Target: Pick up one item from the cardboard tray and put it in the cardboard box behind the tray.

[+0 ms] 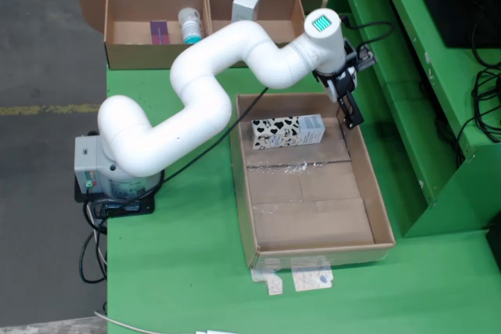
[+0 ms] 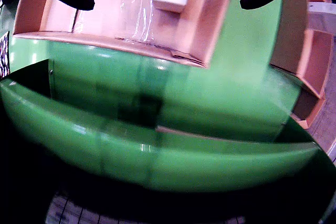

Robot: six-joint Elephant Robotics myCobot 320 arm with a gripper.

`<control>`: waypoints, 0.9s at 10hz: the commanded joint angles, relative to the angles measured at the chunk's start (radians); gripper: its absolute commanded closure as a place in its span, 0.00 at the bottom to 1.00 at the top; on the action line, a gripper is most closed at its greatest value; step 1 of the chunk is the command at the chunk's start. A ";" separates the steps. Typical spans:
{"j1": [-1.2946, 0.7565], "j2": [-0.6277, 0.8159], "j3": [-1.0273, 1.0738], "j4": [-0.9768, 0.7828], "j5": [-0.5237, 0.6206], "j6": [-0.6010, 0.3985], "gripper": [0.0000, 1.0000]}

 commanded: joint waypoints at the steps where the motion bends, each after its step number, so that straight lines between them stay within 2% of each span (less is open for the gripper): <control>1: 0.002 0.121 0.028 -0.402 0.049 0.031 0.00; 2: 0.008 0.144 0.028 -0.488 0.070 0.041 0.00; 9: -0.009 0.103 0.028 -0.426 0.092 0.032 0.00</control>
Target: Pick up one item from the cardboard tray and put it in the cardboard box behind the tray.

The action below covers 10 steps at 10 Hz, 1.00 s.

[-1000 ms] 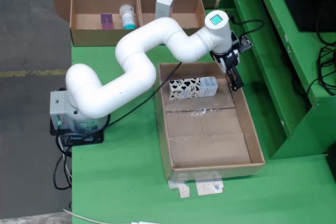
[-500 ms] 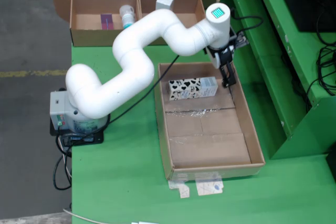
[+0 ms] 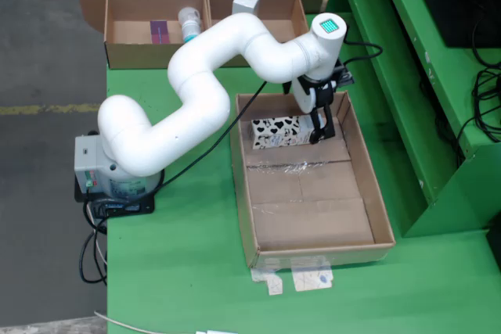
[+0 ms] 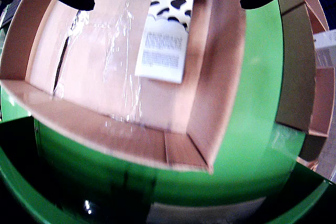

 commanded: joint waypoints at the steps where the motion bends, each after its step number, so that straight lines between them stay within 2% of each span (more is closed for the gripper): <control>1: -0.014 0.014 0.026 -0.013 0.006 -0.006 0.00; 7: -0.040 -0.031 0.026 0.073 0.003 -0.017 0.00; 8: -0.051 -0.113 0.026 0.258 -0.022 -0.031 0.00; 9: -0.051 -0.113 0.026 0.258 -0.022 -0.031 0.00; 10: -0.049 -0.217 0.026 0.500 -0.105 -0.046 0.00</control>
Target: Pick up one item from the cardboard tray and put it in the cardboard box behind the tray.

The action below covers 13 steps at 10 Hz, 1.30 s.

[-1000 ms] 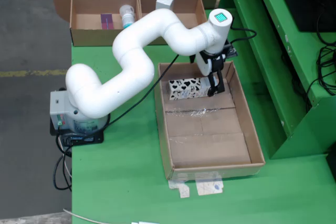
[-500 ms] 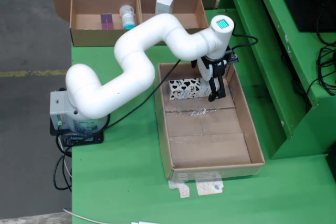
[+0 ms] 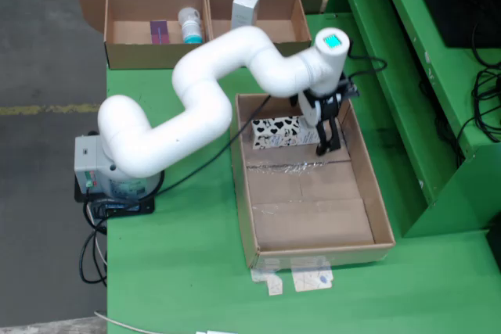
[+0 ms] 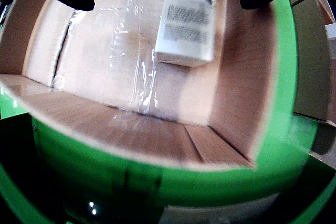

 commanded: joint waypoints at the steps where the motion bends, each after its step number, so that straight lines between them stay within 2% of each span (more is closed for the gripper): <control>1: -0.008 -0.116 0.024 0.390 -0.084 -0.022 0.00; 2: 0.000 -0.160 0.024 0.494 -0.150 -0.031 0.00; 4: 0.000 -0.160 0.024 0.494 -0.150 -0.031 0.00; 5: 0.074 -0.291 0.024 0.709 -0.615 -0.119 0.00; 13: 0.072 -0.299 0.024 0.709 -0.620 -0.118 0.00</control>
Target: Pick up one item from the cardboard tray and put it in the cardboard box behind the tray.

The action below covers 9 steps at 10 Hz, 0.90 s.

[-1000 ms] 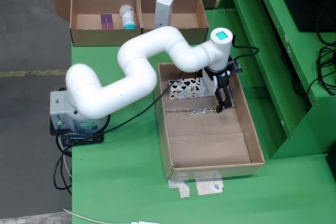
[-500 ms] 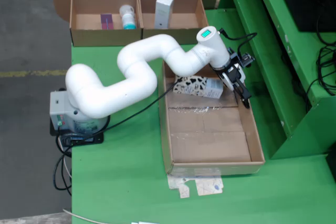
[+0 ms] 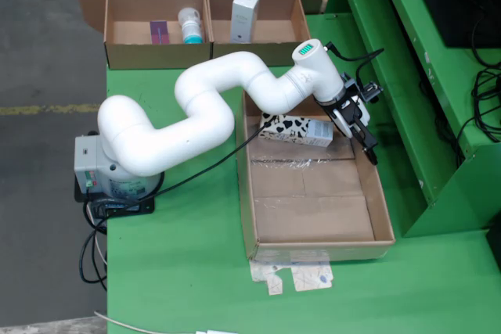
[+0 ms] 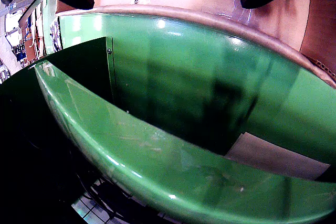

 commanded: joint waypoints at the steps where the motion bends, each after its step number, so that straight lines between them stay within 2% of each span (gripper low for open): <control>1: -0.007 0.029 0.021 0.013 -0.015 -0.008 0.00; 4: -0.007 0.029 0.021 0.013 -0.015 -0.008 0.00; 5: -0.043 0.065 0.021 -0.032 0.253 0.052 0.00; 6: -0.077 0.164 0.021 -0.327 0.549 0.097 0.00; 7: -0.077 0.164 0.021 -0.327 0.549 0.097 0.00; 9: -0.068 0.229 0.021 -0.581 0.616 0.115 0.00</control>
